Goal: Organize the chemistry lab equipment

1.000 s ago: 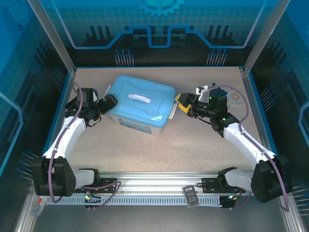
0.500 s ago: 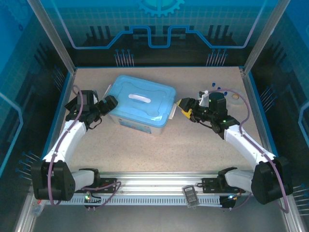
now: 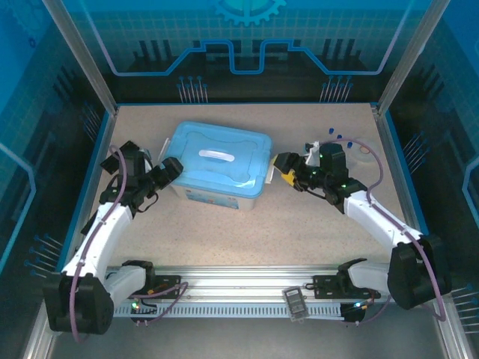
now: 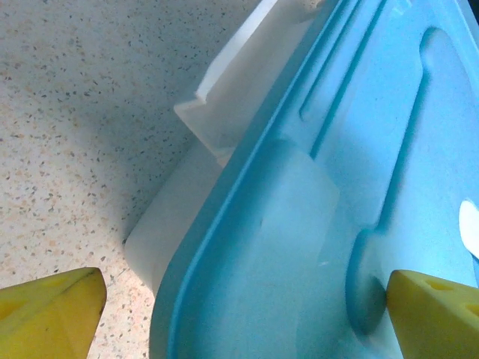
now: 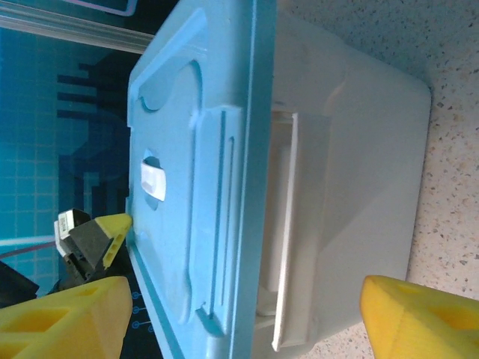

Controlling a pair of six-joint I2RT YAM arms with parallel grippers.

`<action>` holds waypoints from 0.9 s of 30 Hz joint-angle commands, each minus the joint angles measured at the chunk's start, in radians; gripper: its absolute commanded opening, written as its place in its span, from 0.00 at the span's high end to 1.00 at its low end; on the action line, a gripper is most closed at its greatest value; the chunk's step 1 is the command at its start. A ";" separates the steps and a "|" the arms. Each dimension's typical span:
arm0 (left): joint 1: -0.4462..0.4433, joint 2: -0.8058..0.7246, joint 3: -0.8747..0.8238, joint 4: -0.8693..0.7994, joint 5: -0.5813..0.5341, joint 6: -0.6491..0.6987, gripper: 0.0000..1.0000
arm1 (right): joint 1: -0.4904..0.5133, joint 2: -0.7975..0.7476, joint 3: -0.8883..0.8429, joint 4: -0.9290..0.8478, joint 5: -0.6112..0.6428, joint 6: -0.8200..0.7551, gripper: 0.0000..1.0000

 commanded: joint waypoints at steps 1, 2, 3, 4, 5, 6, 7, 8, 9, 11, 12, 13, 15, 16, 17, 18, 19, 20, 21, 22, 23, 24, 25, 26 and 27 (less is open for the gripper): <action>-0.016 -0.038 -0.042 -0.113 -0.002 -0.016 0.04 | 0.014 0.016 -0.007 0.007 0.006 -0.017 0.19; -0.017 -0.046 -0.047 -0.115 0.000 -0.022 0.04 | 0.014 0.018 -0.009 0.009 0.006 -0.017 0.19; -0.019 -0.059 -0.054 -0.115 0.005 -0.027 0.04 | 0.015 0.024 -0.009 0.014 0.006 -0.018 0.19; -0.020 -0.070 -0.061 -0.118 0.010 -0.034 0.04 | 0.017 0.031 -0.008 0.017 0.005 -0.018 0.19; -0.023 -0.078 -0.067 -0.120 0.014 -0.039 0.04 | 0.017 0.038 -0.008 0.020 0.002 -0.020 0.19; -0.026 -0.091 -0.075 -0.123 0.017 -0.044 0.04 | 0.017 0.047 -0.009 0.030 -0.003 -0.020 0.19; -0.030 -0.102 -0.084 -0.127 0.018 -0.047 0.04 | 0.018 0.055 -0.009 0.043 -0.009 -0.017 0.19; -0.033 -0.111 -0.091 -0.131 0.018 -0.048 0.04 | 0.020 0.063 -0.008 0.051 -0.012 -0.015 0.19; -0.035 -0.121 -0.097 -0.136 0.018 -0.048 0.04 | 0.021 0.072 -0.007 0.063 -0.018 -0.013 0.19; -0.038 -0.135 -0.111 -0.140 0.018 -0.051 0.04 | 0.026 0.086 -0.003 0.079 -0.019 -0.011 0.19; -0.039 -0.141 -0.116 -0.143 0.020 -0.054 0.04 | 0.026 0.094 0.002 0.080 -0.016 -0.011 0.19; -0.038 -0.144 -0.121 -0.143 0.024 -0.056 0.04 | 0.029 0.102 0.006 0.086 -0.016 -0.011 0.19; -0.042 -0.153 -0.123 -0.149 0.031 -0.060 0.04 | 0.034 0.121 0.016 0.097 -0.020 -0.011 0.19; -0.044 -0.159 -0.122 -0.154 0.034 -0.064 0.04 | 0.038 0.131 0.023 0.106 -0.023 -0.009 0.19; -0.046 -0.165 -0.121 -0.156 0.036 -0.066 0.04 | 0.042 0.139 0.029 0.113 -0.027 -0.009 0.19; -0.050 -0.173 -0.120 -0.159 0.038 -0.072 0.04 | 0.047 0.148 0.037 0.118 -0.030 -0.009 0.20; -0.055 -0.180 -0.117 -0.166 0.035 -0.074 0.04 | 0.052 0.158 0.045 0.126 -0.033 -0.008 0.20; -0.058 -0.186 -0.115 -0.171 0.035 -0.076 0.04 | 0.056 0.164 0.053 0.132 -0.035 -0.008 0.20; -0.061 -0.193 -0.112 -0.177 0.035 -0.079 0.04 | 0.060 0.171 0.060 0.136 -0.035 -0.009 0.21; -0.064 -0.197 -0.112 -0.181 0.035 -0.083 0.04 | 0.066 0.181 0.071 0.138 -0.036 -0.009 0.22; -0.068 -0.204 -0.112 -0.184 0.033 -0.086 0.04 | 0.069 0.187 0.077 0.144 -0.038 -0.009 0.23; -0.071 -0.210 -0.112 -0.187 0.033 -0.087 0.04 | 0.075 0.196 0.085 0.147 -0.038 -0.009 0.24; -0.073 -0.213 -0.112 -0.192 0.033 -0.087 0.04 | 0.079 0.204 0.093 0.150 -0.039 -0.008 0.25; -0.074 -0.217 -0.112 -0.197 0.033 -0.085 0.04 | 0.082 0.209 0.096 0.154 -0.040 -0.009 0.26; -0.074 -0.219 -0.112 -0.203 0.030 -0.082 0.04 | 0.087 0.215 0.103 0.154 -0.039 -0.010 0.26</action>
